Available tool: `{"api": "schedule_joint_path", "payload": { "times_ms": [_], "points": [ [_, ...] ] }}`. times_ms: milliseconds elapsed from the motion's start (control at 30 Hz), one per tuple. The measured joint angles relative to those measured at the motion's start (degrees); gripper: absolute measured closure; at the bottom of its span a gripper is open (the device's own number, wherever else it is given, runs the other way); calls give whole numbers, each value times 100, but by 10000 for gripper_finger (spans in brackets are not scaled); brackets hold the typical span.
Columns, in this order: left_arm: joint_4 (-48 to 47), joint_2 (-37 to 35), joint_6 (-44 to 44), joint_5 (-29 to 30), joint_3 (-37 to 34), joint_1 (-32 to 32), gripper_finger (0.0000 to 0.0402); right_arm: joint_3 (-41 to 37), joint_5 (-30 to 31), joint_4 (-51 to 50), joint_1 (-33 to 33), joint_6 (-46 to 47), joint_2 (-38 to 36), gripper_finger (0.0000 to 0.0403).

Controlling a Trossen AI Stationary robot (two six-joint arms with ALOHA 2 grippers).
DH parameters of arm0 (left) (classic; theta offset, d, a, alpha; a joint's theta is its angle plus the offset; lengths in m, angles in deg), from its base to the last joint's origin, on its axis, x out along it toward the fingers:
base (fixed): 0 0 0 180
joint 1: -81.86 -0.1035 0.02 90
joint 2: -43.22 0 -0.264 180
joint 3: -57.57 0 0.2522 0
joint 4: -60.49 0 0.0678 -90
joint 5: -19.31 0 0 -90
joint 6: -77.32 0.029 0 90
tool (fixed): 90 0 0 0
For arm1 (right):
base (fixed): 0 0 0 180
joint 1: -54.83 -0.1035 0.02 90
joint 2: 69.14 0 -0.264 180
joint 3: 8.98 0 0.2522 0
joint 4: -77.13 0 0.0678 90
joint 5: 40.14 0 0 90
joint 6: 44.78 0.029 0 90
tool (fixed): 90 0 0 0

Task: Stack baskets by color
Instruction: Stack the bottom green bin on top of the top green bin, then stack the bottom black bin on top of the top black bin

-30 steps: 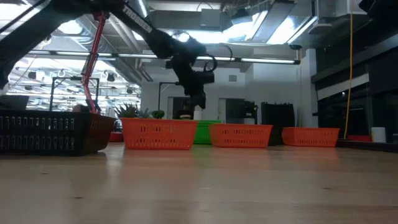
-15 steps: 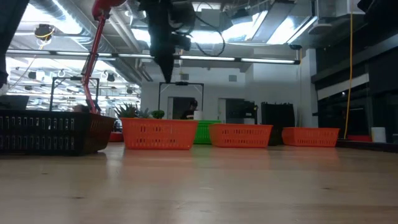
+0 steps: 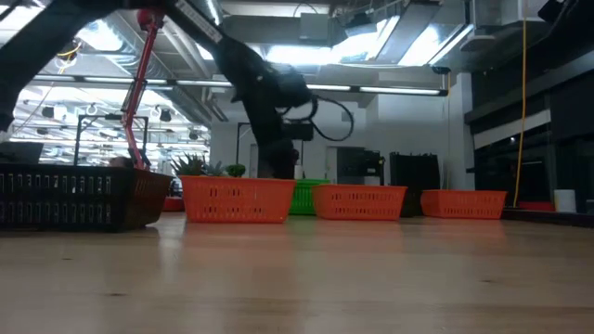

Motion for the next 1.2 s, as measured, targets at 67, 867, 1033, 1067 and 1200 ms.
{"api": "schedule_joint_path", "payload": {
  "times_ms": [67, 867, 1033, 1067, 1200],
  "points": [
    [198, 139, 10, 7, 0, 6, 330, 0, -2, 75, 1, 0, 31, 307],
    [-142, -775, -359, -302, 42, 547, 331, 0, -7, 80, 0, -6, 58, 307],
    [-1786, -1694, -634, 253, 44, 951, 331, 0, 684, 109, 248, -17, 202, 307],
    [-2168, -1856, -742, 272, 44, 971, 331, 0, 785, 87, 430, -50, 247, 307],
    [-3355, -2430, -1475, 471, 42, 848, 331, 0, 474, -42, 1591, -698, 473, 307]
  ]
}}
